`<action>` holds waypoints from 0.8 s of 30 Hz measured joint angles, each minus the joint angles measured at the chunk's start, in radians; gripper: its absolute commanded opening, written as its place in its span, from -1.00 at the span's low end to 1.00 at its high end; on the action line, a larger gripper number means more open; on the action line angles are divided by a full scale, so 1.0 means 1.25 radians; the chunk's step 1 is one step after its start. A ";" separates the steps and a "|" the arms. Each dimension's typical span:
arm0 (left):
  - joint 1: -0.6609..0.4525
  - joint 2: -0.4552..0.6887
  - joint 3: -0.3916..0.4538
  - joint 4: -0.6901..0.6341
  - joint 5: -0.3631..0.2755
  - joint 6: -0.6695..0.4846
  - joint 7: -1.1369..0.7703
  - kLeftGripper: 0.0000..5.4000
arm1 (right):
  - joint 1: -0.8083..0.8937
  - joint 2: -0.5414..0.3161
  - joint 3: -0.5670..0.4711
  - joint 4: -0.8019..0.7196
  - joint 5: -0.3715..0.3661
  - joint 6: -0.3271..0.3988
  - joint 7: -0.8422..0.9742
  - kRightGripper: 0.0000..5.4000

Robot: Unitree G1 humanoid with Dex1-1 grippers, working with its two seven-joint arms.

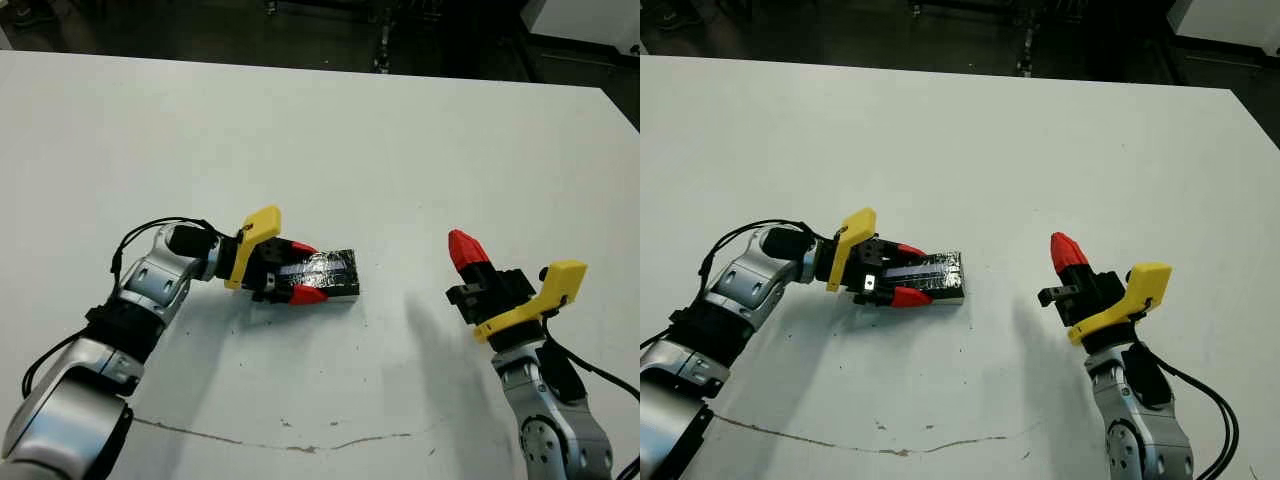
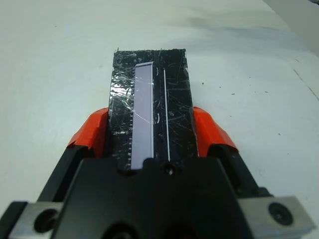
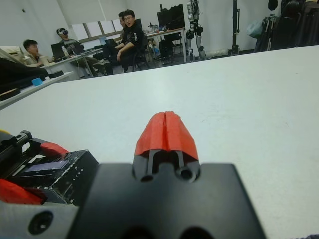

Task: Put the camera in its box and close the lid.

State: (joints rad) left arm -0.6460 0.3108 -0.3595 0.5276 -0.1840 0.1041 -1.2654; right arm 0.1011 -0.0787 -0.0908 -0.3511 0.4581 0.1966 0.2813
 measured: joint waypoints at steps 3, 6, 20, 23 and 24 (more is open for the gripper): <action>-0.008 -0.005 -0.002 0.015 0.003 -0.004 -0.004 0.17 | 0.001 0.000 0.000 0.000 0.000 0.000 0.000 -1.00; -0.014 -0.011 -0.003 0.029 0.007 -0.014 -0.009 0.17 | 0.002 0.000 0.000 0.000 -0.001 0.000 0.000 -1.00; -0.044 -0.030 -0.024 0.031 0.066 0.020 -0.010 0.17 | 0.005 0.000 0.000 0.000 0.000 0.000 0.001 -1.00; -0.041 -0.028 -0.032 -0.004 0.088 0.056 0.000 0.17 | 0.006 0.000 0.000 0.000 0.000 0.000 0.001 -1.00; -0.039 -0.027 -0.032 -0.017 0.095 0.064 0.003 0.17 | 0.006 0.000 0.000 0.000 0.000 0.000 0.001 -1.00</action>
State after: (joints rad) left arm -0.6946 0.2773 -0.4001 0.5067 -0.0655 0.1846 -1.2614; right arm 0.1089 -0.0785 -0.0904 -0.3510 0.4583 0.1966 0.2823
